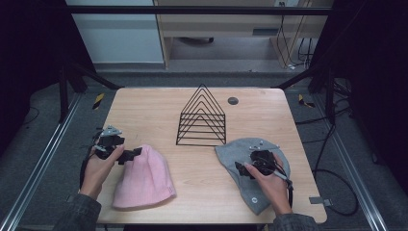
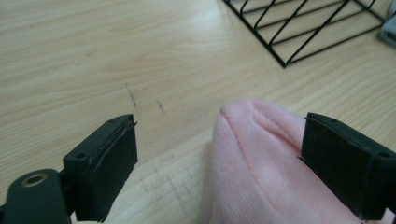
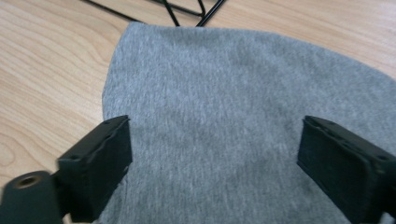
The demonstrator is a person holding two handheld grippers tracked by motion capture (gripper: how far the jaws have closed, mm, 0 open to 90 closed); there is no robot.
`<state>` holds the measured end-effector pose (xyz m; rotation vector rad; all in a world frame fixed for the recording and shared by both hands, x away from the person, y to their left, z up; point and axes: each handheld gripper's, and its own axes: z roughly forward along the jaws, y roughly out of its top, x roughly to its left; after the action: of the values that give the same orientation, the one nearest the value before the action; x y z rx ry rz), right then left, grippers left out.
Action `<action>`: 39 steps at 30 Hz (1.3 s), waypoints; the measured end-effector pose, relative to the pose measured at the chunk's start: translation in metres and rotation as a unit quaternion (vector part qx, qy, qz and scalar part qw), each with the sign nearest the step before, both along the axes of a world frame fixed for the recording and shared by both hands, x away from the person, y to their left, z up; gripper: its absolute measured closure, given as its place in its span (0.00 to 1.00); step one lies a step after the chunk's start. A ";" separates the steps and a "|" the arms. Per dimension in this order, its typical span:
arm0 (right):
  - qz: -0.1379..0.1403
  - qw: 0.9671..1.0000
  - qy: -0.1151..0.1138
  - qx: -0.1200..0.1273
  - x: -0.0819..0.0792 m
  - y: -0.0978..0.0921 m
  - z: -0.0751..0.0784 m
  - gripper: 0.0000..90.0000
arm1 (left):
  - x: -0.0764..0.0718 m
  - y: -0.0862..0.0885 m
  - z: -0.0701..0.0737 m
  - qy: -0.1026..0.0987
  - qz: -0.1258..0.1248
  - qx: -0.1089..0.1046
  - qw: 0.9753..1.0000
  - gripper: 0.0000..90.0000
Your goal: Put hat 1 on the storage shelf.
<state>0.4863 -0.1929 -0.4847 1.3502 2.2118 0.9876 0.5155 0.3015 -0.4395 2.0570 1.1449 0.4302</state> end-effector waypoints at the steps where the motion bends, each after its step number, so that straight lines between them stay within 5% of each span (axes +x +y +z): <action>1: -0.002 1.000 -0.003 0.001 0.001 -0.001 0.000 0.16 | -0.003 -0.001 0.000 0.003 -0.004 0.008 1.000 0.11; 6: -0.009 1.000 -0.002 -0.006 0.001 -0.003 0.001 0.27 | -0.013 -0.002 -0.001 -0.005 -0.008 0.013 1.000 0.11; 12: -0.013 0.999 -0.037 -0.020 -0.003 -0.007 0.003 0.33 | -0.011 -0.002 -0.002 0.017 -0.011 0.013 1.000 0.15; 18: -0.017 0.999 -0.026 -0.023 -0.001 -0.008 0.001 0.34 | -0.006 -0.002 -0.009 0.031 -0.016 0.036 0.999 0.23; 33: -0.020 1.000 -0.007 -0.022 0.001 -0.004 0.000 0.34 | 0.009 -0.012 -0.032 0.073 -0.020 0.035 0.997 0.42; 39: -0.015 0.999 -0.007 -0.028 0.001 -0.001 -0.001 0.35 | 0.011 -0.015 -0.034 0.086 -0.044 0.033 0.995 0.67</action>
<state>0.4877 -0.1943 -0.4853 1.3432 2.1851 0.9142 0.5265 0.2861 -0.4739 2.2274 1.1480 0.2556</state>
